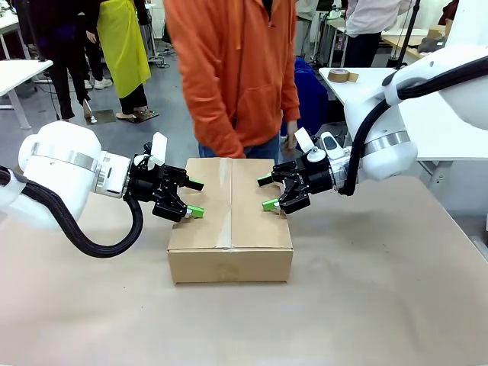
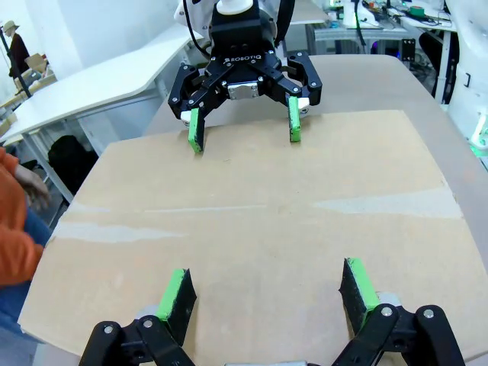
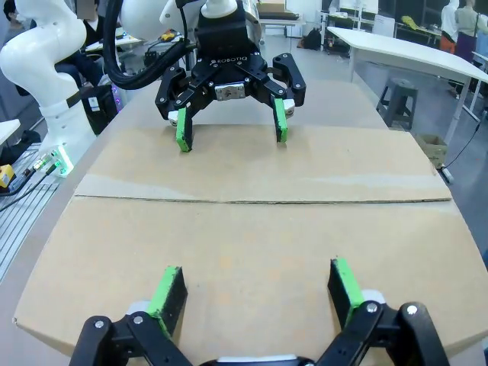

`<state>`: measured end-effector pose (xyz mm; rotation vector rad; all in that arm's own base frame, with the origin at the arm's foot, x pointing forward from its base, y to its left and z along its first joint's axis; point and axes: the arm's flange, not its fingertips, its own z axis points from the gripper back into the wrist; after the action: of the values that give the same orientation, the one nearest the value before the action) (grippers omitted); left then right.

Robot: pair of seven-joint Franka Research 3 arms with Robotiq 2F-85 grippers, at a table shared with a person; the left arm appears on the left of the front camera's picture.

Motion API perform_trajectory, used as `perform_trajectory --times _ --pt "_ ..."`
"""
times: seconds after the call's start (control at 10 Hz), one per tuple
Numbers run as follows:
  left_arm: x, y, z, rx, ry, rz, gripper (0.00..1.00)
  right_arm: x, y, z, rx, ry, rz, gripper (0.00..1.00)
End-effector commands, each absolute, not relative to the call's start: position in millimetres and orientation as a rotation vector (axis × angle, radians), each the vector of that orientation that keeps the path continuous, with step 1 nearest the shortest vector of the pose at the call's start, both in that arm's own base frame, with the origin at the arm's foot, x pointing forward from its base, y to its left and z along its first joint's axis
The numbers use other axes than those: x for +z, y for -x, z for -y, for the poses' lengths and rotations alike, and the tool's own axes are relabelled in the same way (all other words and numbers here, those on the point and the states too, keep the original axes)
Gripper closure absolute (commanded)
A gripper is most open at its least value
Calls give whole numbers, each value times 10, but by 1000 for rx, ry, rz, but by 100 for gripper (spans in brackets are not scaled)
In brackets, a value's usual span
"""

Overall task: Pack the gift set into the box.
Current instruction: Press and hold the closed box until the human finishes sealing it.

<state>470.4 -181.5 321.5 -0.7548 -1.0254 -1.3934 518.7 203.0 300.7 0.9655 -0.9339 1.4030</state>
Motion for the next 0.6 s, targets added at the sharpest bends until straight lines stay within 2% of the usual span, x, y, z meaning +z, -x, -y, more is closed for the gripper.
perform_trajectory --times 0.0,0.5 --pt "3181 -4686 1809 -1400 752 1037 0 2993 -5179 -2042 1408 -955 932 0" --pt "3181 -4686 1809 -1400 752 1037 0 2993 -5179 -2042 1408 -955 932 0"
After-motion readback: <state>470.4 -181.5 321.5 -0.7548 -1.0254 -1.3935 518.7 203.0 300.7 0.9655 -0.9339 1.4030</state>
